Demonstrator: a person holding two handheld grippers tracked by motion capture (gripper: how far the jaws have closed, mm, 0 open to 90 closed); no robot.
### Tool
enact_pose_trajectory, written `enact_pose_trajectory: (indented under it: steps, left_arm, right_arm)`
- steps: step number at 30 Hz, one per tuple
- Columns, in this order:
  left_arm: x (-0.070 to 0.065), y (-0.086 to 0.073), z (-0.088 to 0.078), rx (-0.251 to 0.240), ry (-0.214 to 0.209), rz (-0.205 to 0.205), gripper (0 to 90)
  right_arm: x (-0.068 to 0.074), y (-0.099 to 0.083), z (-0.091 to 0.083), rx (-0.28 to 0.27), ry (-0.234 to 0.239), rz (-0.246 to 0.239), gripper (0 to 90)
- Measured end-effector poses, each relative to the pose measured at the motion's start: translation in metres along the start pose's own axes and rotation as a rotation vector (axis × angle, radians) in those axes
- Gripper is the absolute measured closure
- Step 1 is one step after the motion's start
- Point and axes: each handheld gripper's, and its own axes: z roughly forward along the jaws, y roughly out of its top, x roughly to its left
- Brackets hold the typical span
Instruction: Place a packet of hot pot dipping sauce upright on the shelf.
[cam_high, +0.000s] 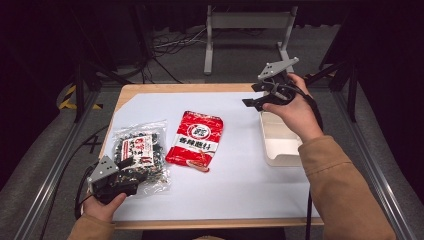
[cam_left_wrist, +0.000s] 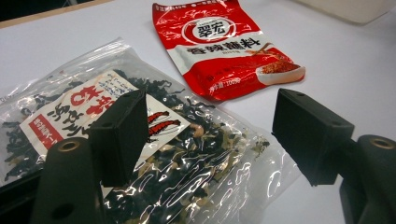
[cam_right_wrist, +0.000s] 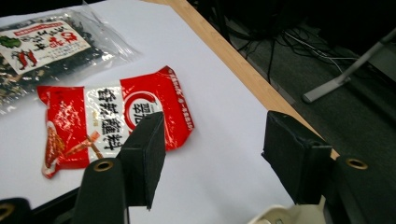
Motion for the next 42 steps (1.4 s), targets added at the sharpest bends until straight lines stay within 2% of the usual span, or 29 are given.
enact_pose_trajectory:
  steps: [4,7,10,15,18,28,31,35,42]
  left_arm:
    - [0.000,-0.002,-0.004,-0.006,0.009,-0.009,27.6]
    - [0.000,-0.003,-0.006,-0.005,0.014,-0.009,27.6]
    - [0.000,-0.004,-0.008,-0.006,0.019,-0.013,27.6]
    - [0.001,-0.004,-0.009,-0.010,0.019,-0.013,27.6]
    - [0.001,-0.004,-0.008,-0.007,0.016,-0.014,27.5]
    - [0.001,-0.002,-0.005,-0.007,0.007,-0.005,27.5]
    - [0.001,-0.002,-0.005,-0.010,0.005,-0.008,27.6]
    - [0.001,-0.002,-0.005,-0.008,0.002,-0.009,27.6]
    - [0.001,-0.002,-0.005,-0.009,0.000,-0.016,27.6]
  right_arm:
    - [0.007,0.005,0.014,-0.019,0.047,0.017,38.4]
    - [0.010,0.006,0.020,-0.030,0.056,0.016,38.4]
    - [0.016,0.003,0.033,-0.065,0.081,0.068,38.7]
    - [0.022,-0.006,0.053,-0.086,0.099,0.139,39.3]
    - [0.025,-0.011,0.062,-0.094,0.102,0.156,39.1]
    - [0.028,-0.026,0.094,-0.082,0.085,0.213,36.1]
    - [0.028,-0.031,0.104,-0.051,0.079,0.227,36.1]
    - [0.028,-0.037,0.117,-0.039,0.079,0.249,36.3]
    - [0.028,-0.046,0.138,0.012,0.074,0.254,36.0]
